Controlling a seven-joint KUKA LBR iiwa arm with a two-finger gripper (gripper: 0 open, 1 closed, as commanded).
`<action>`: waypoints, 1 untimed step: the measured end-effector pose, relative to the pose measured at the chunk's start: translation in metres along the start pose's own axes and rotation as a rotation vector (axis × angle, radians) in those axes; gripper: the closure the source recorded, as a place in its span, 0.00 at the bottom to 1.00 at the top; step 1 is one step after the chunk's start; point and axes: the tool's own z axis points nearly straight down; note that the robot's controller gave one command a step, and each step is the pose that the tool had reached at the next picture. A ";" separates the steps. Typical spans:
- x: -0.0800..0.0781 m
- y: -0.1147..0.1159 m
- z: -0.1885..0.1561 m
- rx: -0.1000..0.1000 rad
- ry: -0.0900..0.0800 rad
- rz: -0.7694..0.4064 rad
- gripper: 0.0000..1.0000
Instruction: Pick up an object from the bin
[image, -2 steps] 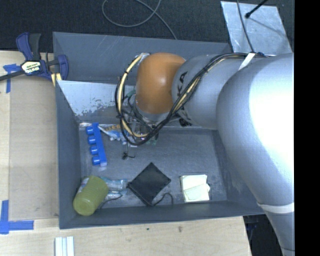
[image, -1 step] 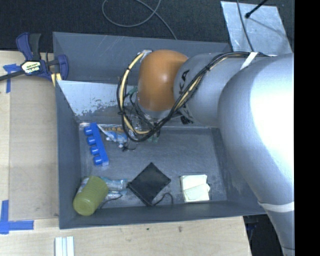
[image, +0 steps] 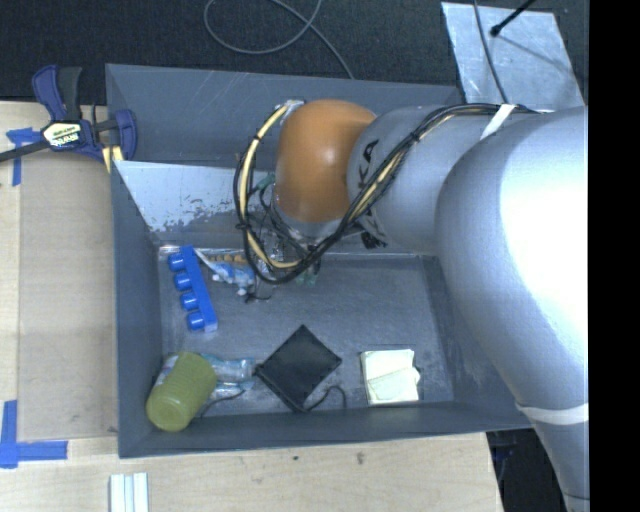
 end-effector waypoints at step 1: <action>-0.003 0.000 -0.064 -0.002 -0.009 0.001 1.00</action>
Offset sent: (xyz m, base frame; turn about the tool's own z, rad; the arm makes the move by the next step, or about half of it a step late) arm 0.0000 0.0001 0.0199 0.0000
